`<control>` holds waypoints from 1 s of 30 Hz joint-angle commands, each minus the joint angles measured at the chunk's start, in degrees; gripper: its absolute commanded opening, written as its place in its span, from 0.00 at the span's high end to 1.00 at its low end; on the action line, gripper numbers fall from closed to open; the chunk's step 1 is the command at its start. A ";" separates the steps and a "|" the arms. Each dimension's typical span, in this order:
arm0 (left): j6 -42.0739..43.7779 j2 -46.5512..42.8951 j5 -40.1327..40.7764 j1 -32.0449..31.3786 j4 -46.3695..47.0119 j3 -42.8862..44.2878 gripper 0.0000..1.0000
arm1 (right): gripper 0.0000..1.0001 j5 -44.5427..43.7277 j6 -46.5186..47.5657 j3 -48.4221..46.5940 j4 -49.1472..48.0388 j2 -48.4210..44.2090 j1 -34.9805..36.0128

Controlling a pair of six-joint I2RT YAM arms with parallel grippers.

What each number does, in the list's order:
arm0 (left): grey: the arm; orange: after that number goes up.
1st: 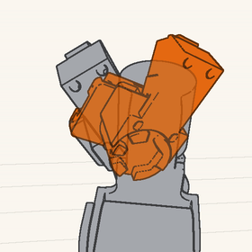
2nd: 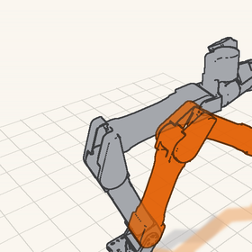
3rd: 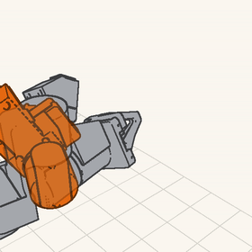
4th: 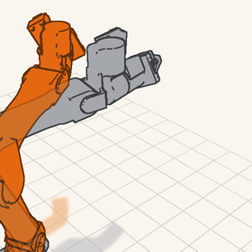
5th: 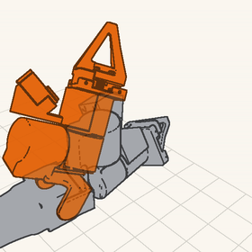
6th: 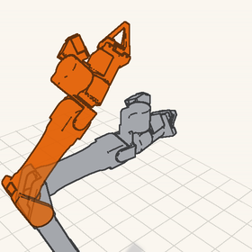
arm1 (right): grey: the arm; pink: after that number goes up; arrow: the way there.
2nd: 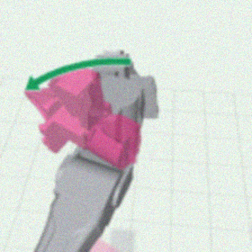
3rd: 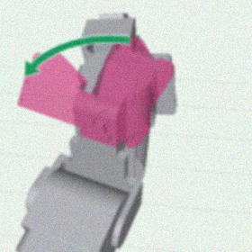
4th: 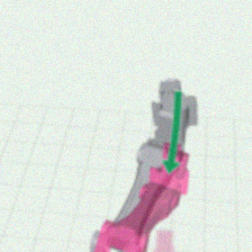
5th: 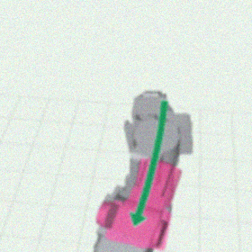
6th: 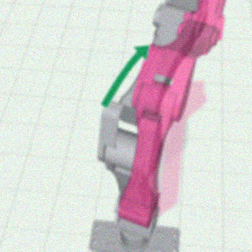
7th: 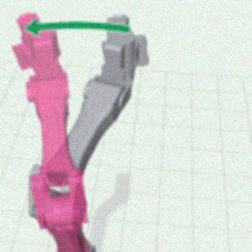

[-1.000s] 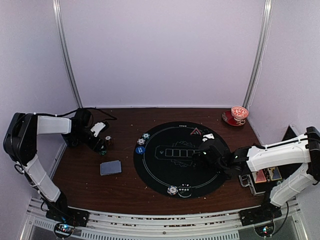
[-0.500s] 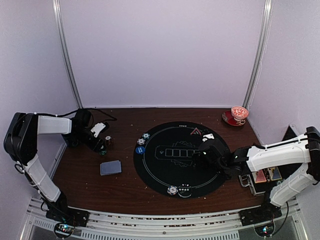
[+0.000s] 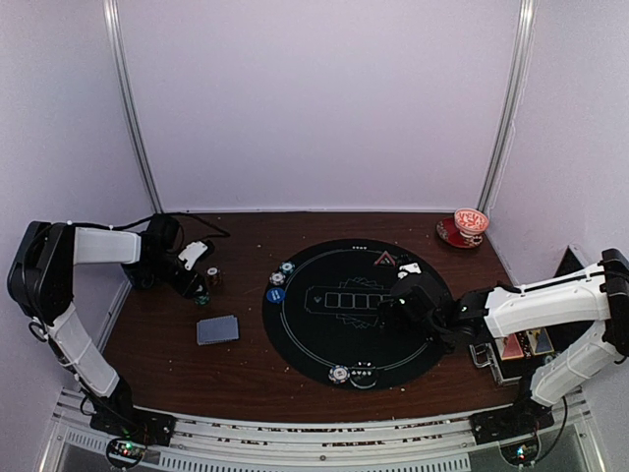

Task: Distribute texas hold em gaming equipment
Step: Pick up the pile of poker chips from the pile of poker chips.

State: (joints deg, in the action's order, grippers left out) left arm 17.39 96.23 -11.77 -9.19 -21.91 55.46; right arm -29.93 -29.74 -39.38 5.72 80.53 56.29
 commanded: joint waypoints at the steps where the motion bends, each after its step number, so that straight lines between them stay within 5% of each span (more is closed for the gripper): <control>1: -0.08 0.04 -0.85 0.40 1.16 -0.81 0.61 | 0.00 -1.71 0.77 0.11 -0.35 0.42 0.46; 6: -0.01 -0.55 -1.49 0.41 0.77 -0.81 0.68 | 0.00 -1.75 0.72 0.09 -0.35 0.41 0.46; 30: 2.81 -9.17 -5.51 -1.17 -1.74 -0.95 0.69 | 0.00 -3.67 0.80 0.34 -0.44 0.30 0.39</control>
State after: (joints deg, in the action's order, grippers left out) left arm 18.28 89.08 -15.31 -9.30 -22.98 54.76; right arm -31.09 -29.71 -39.38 5.72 80.62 56.29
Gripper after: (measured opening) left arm 0.388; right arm 0.998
